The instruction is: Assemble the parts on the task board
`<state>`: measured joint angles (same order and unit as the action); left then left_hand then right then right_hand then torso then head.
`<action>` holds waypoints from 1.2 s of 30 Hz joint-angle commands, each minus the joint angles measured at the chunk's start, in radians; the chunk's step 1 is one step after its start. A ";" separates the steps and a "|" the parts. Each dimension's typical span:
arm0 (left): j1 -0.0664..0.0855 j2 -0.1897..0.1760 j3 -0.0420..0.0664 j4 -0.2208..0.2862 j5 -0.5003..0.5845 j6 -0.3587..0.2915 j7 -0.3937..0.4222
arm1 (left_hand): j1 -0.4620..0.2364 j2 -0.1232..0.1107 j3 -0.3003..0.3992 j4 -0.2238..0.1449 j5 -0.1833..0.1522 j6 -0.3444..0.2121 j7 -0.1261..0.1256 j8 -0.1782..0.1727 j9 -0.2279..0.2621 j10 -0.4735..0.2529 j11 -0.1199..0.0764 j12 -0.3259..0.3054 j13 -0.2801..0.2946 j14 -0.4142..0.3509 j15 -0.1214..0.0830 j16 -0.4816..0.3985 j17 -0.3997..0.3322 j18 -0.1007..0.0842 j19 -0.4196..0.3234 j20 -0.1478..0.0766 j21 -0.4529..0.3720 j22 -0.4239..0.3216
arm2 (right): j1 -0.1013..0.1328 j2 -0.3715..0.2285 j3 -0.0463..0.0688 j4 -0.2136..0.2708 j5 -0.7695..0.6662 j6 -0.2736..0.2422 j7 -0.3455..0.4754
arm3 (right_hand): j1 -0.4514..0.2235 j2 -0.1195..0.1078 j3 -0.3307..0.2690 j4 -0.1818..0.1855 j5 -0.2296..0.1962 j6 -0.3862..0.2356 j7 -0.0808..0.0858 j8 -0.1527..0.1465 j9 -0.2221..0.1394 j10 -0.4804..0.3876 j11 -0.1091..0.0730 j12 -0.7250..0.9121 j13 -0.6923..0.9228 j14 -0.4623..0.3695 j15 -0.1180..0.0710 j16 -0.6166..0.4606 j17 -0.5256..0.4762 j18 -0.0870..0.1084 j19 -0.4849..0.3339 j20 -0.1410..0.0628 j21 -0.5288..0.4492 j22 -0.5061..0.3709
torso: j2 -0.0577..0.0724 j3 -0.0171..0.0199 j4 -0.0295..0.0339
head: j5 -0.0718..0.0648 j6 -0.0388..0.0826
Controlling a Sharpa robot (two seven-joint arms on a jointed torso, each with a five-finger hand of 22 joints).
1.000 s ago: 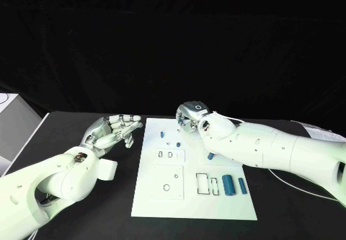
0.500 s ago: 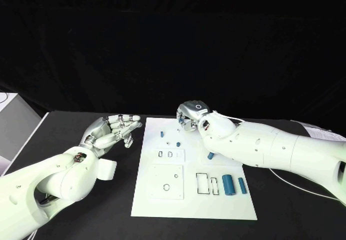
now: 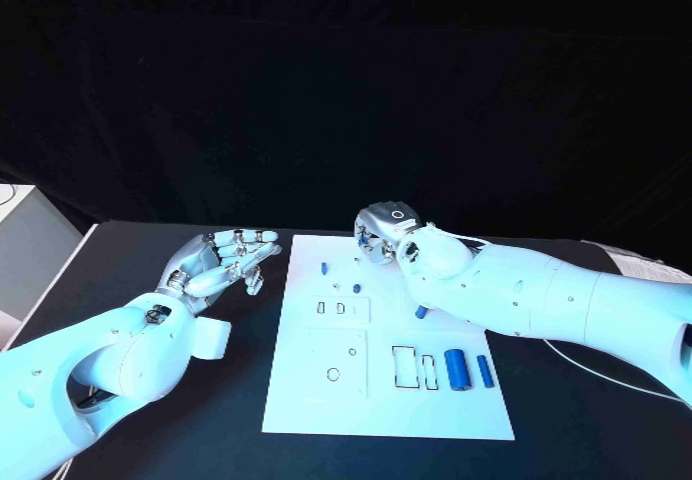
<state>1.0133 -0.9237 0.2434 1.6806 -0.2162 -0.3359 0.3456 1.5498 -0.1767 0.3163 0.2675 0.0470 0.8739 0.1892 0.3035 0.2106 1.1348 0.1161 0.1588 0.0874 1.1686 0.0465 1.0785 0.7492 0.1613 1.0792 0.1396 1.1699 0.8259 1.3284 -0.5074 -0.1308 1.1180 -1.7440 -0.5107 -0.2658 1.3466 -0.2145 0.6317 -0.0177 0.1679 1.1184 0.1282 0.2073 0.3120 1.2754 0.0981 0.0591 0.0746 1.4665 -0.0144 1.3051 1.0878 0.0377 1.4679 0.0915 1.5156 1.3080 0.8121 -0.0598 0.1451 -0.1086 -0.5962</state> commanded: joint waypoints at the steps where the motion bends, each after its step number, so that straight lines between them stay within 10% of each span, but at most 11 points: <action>1: 0.001 0.001 0.001 0.002 -0.001 0.017 0.005 | -0.011 0.002 0.005 0.001 0.002 -0.004 -0.001 0.000 0.001 -0.007 0.003 0.006 0.001 0.007 -0.002 0.007 0.001 -0.013 0.006 0.002 0.005 0.001 | -0.004 -0.003 -0.003 0.001 -0.020 0.030 -0.013 | 0.001 -0.004 0.000 -0.004 0.000 -0.007 0.002 0.003 0.001 0.043 -0.040 0.004 0.019 0.016 -0.005 0.005 0.001 -0.016 0.050 -0.003 0.003 0.180 | 0.001 0.0000 -0.0011 | 0.001 -0.001; 36: 0.001 -0.002 0.001 0.003 -0.001 0.017 0.004 | -0.011 0.002 0.007 -0.001 0.002 -0.004 -0.002 0.000 0.002 -0.008 0.003 0.007 0.002 0.008 -0.002 0.008 0.001 -0.013 0.006 0.002 0.008 0.004 | -0.004 -0.021 -0.002 0.036 -0.030 0.010 -0.021 | -0.003 -0.008 0.000 -0.003 -0.001 -0.007 0.001 0.003 0.004 0.043 -0.040 0.004 0.019 0.016 -0.005 0.007 0.002 -0.016 0.051 -0.003 0.004 0.182 | 0.002 -0.0018 0.0005 | 0.000 0.002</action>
<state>1.0134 -0.9265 0.2434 1.6814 -0.2161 -0.3350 0.3449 1.5498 -0.1768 0.3163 0.2676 0.0470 0.8738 0.1892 0.3035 0.2120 1.1312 0.1198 0.1626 0.0887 1.1686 0.0466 1.0834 0.7491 0.1613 1.0792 0.1396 1.1744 0.8289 1.3250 -0.5291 -0.1324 1.1546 -1.7586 -0.5114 -0.2806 1.3462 -0.2149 0.6303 -0.0163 0.1600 1.1184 0.1282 0.2074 0.3139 1.2754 0.0980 0.0594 0.0746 1.4665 -0.0144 1.3091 1.0911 0.0377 1.4678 0.0916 1.5156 1.3076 0.8131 -0.0617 0.1454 -0.1086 -0.5952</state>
